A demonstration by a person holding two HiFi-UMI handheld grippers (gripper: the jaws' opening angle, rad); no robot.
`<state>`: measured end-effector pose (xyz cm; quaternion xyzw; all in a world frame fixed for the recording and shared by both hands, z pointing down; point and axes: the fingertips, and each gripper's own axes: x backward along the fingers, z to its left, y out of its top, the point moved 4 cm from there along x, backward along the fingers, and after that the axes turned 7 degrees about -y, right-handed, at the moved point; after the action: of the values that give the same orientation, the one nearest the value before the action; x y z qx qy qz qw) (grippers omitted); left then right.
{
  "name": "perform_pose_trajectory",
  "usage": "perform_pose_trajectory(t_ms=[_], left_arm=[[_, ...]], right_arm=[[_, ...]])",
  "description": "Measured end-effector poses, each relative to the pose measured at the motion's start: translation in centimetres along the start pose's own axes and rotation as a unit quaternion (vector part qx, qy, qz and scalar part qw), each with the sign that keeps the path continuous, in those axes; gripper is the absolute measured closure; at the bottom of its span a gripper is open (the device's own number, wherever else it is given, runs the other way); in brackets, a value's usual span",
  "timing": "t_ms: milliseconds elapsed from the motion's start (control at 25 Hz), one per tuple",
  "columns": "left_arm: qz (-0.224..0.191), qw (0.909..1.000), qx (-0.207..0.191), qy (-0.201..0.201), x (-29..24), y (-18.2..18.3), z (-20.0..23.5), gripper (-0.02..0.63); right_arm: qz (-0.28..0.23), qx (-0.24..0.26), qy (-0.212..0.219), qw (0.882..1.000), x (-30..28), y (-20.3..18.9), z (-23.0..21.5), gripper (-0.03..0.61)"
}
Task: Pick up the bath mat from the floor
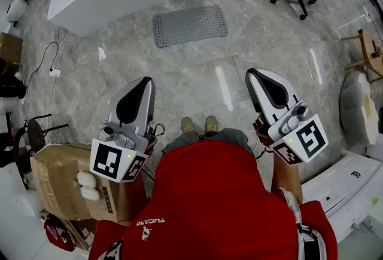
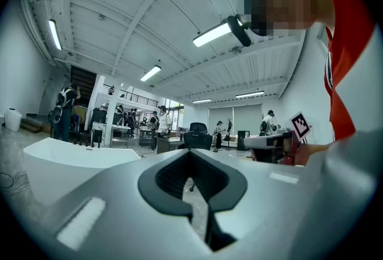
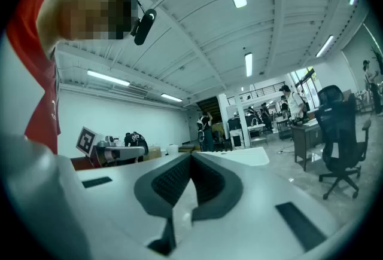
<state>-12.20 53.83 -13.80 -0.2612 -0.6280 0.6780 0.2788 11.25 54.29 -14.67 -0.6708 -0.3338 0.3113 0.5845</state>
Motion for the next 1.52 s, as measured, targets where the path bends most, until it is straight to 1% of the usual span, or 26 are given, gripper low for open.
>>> perform_pose_trajectory(t_ms=[240, 440, 520, 840, 1120, 1520], left_arm=[[0.001, 1.0000, 0.000, 0.000, 0.2, 0.0, -0.5, 0.609], [0.003, 1.0000, 0.002, 0.005, 0.5, -0.1, -0.6, 0.609], [0.002, 1.0000, 0.003, 0.009, 0.7, -0.2, -0.5, 0.609], [-0.006, 0.9993, 0.002, 0.036, 1.0, 0.3, 0.3, 0.609], [-0.013, 0.9978, -0.002, 0.065, 0.1, 0.8, 0.4, 0.609], [-0.010, 0.9970, -0.014, 0.076, -2.8, 0.7, -1.1, 0.609]], right_arm=[[0.002, -0.001, 0.002, 1.000, 0.2, -0.1, 0.0, 0.577], [-0.005, -0.026, 0.003, 1.000, 0.3, -0.1, -0.4, 0.577], [-0.007, -0.027, 0.002, 1.000, 0.5, 0.0, -0.6, 0.577], [-0.014, -0.011, -0.006, 1.000, 1.2, 0.7, -2.3, 0.577], [-0.014, 0.019, -0.020, 1.000, 1.9, 1.4, -5.3, 0.577], [-0.014, 0.025, -0.028, 0.999, 3.6, 1.1, -9.5, 0.577]])
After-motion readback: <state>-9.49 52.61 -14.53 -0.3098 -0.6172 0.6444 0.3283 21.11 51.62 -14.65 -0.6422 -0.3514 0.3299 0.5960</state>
